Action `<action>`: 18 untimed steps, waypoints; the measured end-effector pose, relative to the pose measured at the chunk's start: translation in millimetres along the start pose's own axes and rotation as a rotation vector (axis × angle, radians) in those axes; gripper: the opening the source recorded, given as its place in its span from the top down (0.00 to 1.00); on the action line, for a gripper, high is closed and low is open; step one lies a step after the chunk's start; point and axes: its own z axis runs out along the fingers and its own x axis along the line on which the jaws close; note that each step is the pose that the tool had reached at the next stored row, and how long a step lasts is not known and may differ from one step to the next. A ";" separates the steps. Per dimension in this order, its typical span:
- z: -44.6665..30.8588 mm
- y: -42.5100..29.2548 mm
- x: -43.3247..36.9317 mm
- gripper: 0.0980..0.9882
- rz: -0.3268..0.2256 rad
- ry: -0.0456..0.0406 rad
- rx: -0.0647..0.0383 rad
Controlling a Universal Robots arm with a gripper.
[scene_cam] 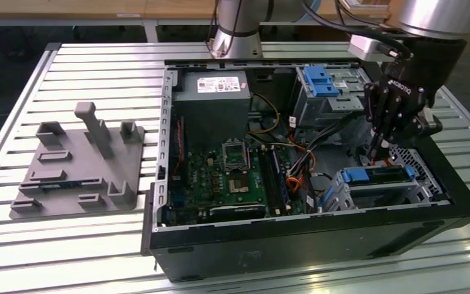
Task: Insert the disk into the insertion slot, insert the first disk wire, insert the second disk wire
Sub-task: 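Insert the second disk wire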
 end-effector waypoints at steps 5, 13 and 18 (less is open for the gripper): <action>-1.5 0.3 8.1 0.95 -0.001 -0.0279 0.001; 1.5 0.5 20.4 0.95 -0.002 -0.0666 0.002; 3.3 0.6 27.1 0.95 -0.003 -0.1011 0.003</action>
